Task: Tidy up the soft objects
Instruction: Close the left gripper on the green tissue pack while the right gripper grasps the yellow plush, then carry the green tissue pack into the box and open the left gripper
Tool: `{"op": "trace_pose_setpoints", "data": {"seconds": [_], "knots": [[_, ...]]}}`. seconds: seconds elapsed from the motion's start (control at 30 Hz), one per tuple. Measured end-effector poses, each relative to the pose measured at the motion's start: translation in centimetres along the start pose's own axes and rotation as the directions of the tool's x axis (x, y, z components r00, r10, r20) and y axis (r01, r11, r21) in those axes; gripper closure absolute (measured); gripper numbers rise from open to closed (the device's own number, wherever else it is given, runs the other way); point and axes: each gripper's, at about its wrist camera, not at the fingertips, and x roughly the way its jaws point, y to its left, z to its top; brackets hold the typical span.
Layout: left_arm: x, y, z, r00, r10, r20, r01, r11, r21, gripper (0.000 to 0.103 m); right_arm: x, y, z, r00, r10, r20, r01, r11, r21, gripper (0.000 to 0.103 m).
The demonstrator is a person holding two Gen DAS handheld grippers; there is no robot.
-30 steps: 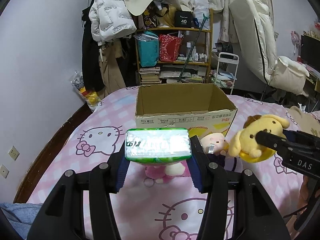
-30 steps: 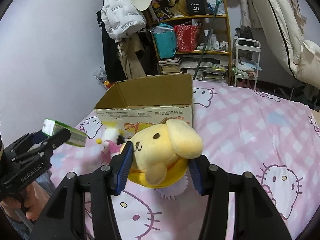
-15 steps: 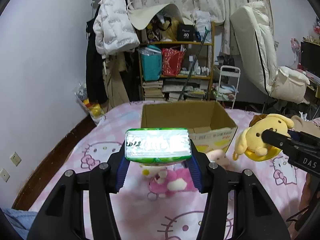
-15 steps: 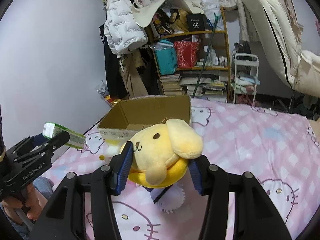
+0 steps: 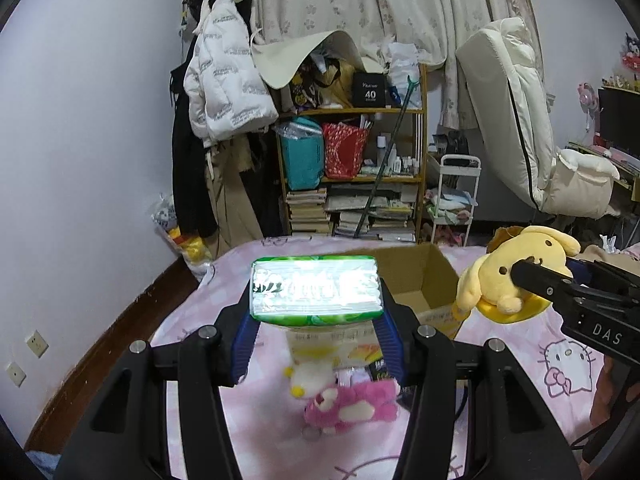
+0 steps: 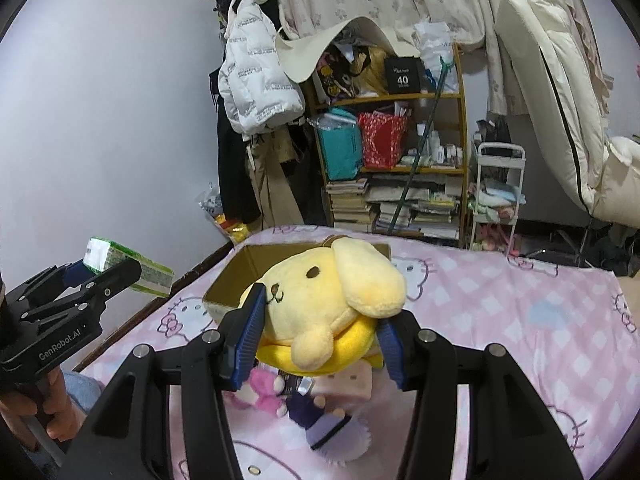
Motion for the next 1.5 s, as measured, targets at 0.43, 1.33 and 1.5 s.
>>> {"op": "trace_pose_setpoints", "data": {"seconds": [0.43,1.33,1.5], "knots": [[2.8,-0.2,3.2,0.996,0.018,0.082,-0.017,1.000,-0.011,0.051,2.5,0.0,5.0,0.994,-0.001,0.106,0.006,0.999,-0.049,0.048],[11.4,0.4,-0.1,0.999,0.043,0.026,-0.043,0.999,-0.014,0.051,9.1,-1.3,2.5,0.997,-0.035,0.063,0.037,0.998,-0.041,0.046],[12.9,0.4,-0.8,1.000,0.018,-0.021,-0.019,1.000,-0.019,0.051,10.1,-2.3,1.9,0.999,-0.011,0.032,0.011,1.000,-0.003,0.046]]}}
